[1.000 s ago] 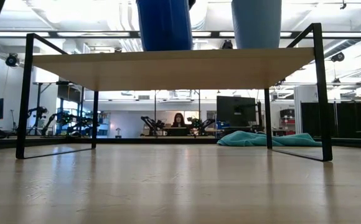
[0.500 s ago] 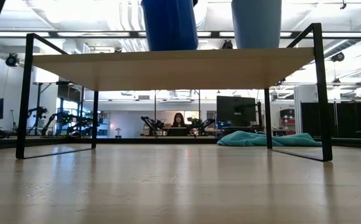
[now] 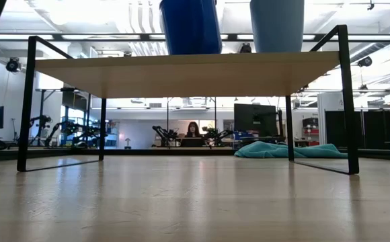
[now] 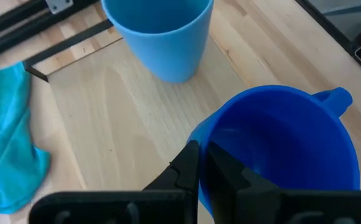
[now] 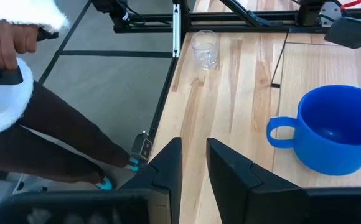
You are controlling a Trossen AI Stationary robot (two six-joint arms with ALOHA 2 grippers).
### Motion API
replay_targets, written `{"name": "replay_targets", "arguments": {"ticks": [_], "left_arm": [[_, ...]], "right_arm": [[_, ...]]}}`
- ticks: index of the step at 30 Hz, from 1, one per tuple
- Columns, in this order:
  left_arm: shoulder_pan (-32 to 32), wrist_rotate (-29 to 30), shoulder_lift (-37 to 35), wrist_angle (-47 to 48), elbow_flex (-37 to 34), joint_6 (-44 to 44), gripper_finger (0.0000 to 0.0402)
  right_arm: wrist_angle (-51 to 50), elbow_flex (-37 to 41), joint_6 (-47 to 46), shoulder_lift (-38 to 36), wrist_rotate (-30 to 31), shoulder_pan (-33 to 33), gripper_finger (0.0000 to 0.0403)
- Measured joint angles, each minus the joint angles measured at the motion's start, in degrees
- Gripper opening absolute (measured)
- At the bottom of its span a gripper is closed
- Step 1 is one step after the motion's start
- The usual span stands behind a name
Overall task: Stack small to large cups/mugs on shelf
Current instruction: Put the blue mug on the shelf, then put the transparent mug on the shelf
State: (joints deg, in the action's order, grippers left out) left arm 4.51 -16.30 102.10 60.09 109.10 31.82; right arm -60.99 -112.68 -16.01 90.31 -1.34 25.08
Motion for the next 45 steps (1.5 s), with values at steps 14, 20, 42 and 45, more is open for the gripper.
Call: {"name": "replay_targets", "arguments": {"ticks": [14, 20, 42, 45], "left_arm": [[0.0, 1.5, 3.4, 0.4, 0.1, -1.5, 0.0028], [0.0, 6.2, 2.9, 0.5, 0.9, -1.4, 0.0047], [-0.8, 6.6, -3.3, 0.9, 3.3, -2.4, 0.005], [-1.6, 6.6, -6.5, 1.9, 3.8, -5.5, 0.005]], "right_arm": [[0.0, 0.0, 0.0, 0.0, 0.0, 0.0, 0.0068], [0.0, 0.0, 0.0, 0.0, 0.0, 0.0, 0.0068], [-0.6, 0.0, 3.0, 0.0, 0.0, 0.0, 0.0068], [-0.4, 0.0, 3.0, 0.0, 0.0, 0.0, 0.0068]]}}
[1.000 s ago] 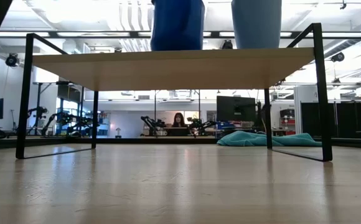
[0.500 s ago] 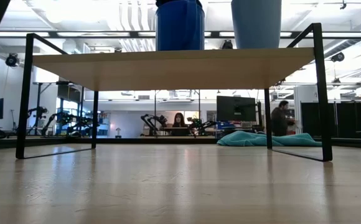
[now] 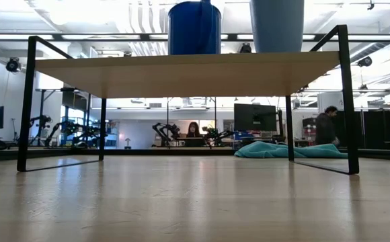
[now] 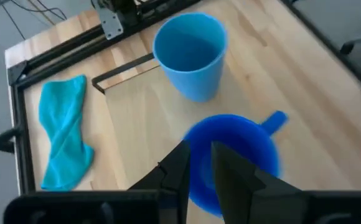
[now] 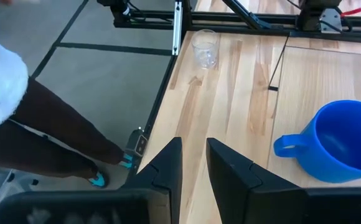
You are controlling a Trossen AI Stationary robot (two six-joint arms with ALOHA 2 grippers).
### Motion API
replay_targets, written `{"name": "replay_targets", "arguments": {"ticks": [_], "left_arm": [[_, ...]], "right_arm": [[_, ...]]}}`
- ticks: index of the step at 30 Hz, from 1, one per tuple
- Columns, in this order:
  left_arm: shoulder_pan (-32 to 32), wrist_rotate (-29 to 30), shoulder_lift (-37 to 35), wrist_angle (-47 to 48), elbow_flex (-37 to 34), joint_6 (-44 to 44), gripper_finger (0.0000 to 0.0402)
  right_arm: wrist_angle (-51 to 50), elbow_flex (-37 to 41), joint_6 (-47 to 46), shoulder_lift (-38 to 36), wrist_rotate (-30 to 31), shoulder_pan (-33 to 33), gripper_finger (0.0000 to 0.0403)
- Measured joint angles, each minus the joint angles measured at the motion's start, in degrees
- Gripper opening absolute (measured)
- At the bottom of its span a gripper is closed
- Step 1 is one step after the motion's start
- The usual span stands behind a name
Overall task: Stack small to large cups/mugs on shelf
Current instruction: Put the transparent mug on the shelf
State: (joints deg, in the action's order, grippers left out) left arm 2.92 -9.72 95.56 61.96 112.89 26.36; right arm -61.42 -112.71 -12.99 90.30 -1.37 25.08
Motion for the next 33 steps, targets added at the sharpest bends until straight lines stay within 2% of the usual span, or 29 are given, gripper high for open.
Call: {"name": "replay_targets", "arguments": {"ticks": [9, 14, 20, 24, 33], "left_arm": [[-1.7, 0.0, -11.9, 10.8, 0.1, -17.7, 0.005], [-3.3, 1.1, -16.5, 18.0, 0.1, -27.5, 0.005], [-7.6, 3.2, -19.2, 22.6, -2.4, -36.4, 0.005], [-10.4, 3.4, -19.9, 26.2, -5.4, -45.9, 0.005], [-21.4, 3.4, -20.8, 27.4, -13.6, -61.8, 0.005]], "right_arm": [[4.7, 0.0, 0.1, 0.4, 0.6, 0.0, 0.0068], [5.5, 0.0, 1.4, 1.3, 3.7, 0.0, 0.0068], [5.9, 1.1, 1.7, 1.7, 4.6, 0.0, 0.0068], [6.0, 2.2, 0.9, 1.7, 4.6, 0.0, 0.0068], [5.9, 4.5, -0.5, 1.7, 4.5, 0.0, 0.0068]]}}
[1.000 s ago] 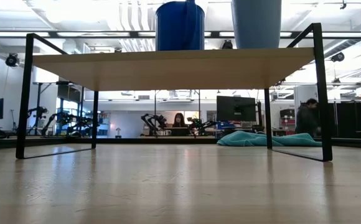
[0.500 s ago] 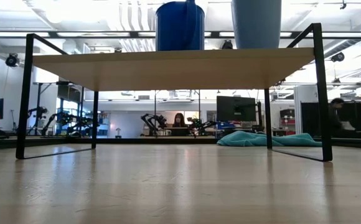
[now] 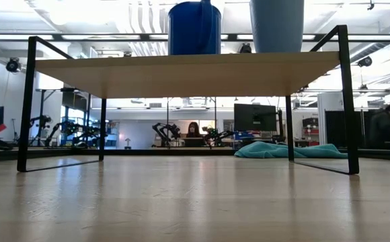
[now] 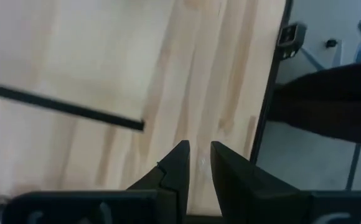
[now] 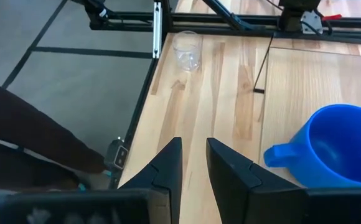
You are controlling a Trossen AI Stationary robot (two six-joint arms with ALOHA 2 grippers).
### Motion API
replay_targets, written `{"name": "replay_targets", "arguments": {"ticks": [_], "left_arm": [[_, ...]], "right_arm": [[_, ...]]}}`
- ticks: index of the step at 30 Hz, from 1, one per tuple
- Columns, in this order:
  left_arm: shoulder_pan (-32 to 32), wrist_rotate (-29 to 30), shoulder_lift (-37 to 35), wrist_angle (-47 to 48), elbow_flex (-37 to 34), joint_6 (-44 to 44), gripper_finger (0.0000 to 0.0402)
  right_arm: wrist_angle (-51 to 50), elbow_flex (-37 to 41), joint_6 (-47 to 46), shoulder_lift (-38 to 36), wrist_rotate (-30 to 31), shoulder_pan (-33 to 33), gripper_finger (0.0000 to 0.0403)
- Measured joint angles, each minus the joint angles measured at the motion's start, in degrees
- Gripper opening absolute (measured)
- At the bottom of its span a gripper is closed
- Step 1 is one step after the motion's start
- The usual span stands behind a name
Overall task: Stack small to large cups/mugs on shelf
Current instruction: Put the transparent mug on the shelf
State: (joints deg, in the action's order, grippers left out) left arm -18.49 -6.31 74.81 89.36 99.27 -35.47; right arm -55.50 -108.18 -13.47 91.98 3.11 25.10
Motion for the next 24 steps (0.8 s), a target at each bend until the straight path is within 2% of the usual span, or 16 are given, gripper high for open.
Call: {"name": "replay_targets", "arguments": {"ticks": [5, 10, 16, 21, 24], "left_arm": [[-7.9, -0.2, 0.0, -0.1, -4.8, -8.2, 0.005], [-15.5, -0.1, 0.0, -1.1, -9.8, -20.7, 0.005], [-24.3, 0.3, 0.1, -10.2, -15.1, -34.9, 0.005], [-30.7, 4.4, 0.8, -19.5, -19.3, -41.4, 0.005], [-33.6, 6.9, 1.6, -22.1, -21.6, -45.1, 0.005]], "right_arm": [[0.0, 0.0, 0.0, 0.0, 0.0, 0.0, 0.0068], [0.0, 0.0, 0.2, 0.0, 0.0, 0.0, 0.0068], [0.0, 0.0, 0.5, 0.0, 0.0, 0.0, 0.0068], [0.0, 0.0, 0.7, 0.0, 0.0, 0.0, 0.0068], [0.1, 0.0, 0.7, 0.0, 0.0, 0.0, 0.0068]]}}
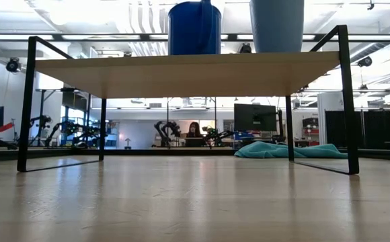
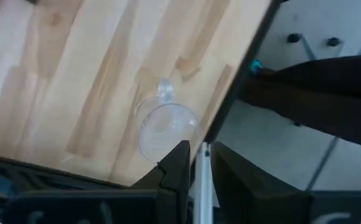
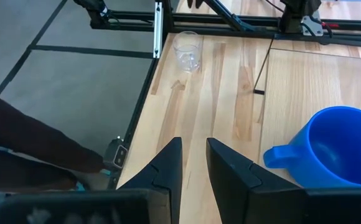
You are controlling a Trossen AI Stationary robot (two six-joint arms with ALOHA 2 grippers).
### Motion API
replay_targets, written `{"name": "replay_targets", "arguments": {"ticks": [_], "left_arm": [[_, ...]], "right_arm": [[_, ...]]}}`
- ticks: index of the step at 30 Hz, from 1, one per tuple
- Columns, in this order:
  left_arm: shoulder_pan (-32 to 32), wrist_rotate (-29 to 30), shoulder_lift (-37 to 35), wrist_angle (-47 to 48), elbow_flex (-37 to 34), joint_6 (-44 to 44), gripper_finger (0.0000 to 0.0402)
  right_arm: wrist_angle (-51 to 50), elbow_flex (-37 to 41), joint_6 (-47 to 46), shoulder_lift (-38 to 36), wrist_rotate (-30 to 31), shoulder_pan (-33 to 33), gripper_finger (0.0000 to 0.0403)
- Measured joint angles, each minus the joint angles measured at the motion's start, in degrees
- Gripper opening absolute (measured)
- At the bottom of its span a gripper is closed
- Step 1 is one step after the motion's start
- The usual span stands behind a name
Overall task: Stack small to large cups/mugs on shelf
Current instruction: Put the transparent mug on the shelf
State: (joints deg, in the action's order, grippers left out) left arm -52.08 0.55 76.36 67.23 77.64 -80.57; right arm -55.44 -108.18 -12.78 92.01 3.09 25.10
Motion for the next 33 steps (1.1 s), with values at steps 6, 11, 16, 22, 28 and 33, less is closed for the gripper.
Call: {"name": "replay_targets", "arguments": {"ticks": [6, 11, 16, 22, 28, 33], "left_arm": [[-3.7, 0.4, 2.9, 0.2, -3.7, -1.6, 0.005], [-4.4, 0.8, 5.2, -3.9, -6.5, -1.6, 0.005], [-4.3, 1.5, 6.4, -9.9, -8.6, -1.6, 0.005], [-4.3, 1.5, 7.2, -11.6, -10.4, -1.7, 0.005], [-4.3, 2.8, 7.2, -11.2, -13.0, -1.6, 0.005], [-4.3, 2.9, 7.1, -11.3, -14.5, -1.6, 0.005]], "right_arm": [[0.0, 0.0, -0.1, 0.0, 0.0, 0.0, 0.0068], [0.0, 0.0, -0.3, 0.0, 0.0, 0.1, 0.0068], [0.0, 0.0, -0.7, 0.0, 0.0, 0.1, 0.0068], [0.0, 0.0, -0.7, 0.0, 0.0, 0.1, 0.0068], [0.0, 0.0, -0.6, 0.0, 0.0, 0.1, 0.0068], [0.0, 0.0, -0.5, 0.0, 0.0, 0.1, 0.0068]]}}
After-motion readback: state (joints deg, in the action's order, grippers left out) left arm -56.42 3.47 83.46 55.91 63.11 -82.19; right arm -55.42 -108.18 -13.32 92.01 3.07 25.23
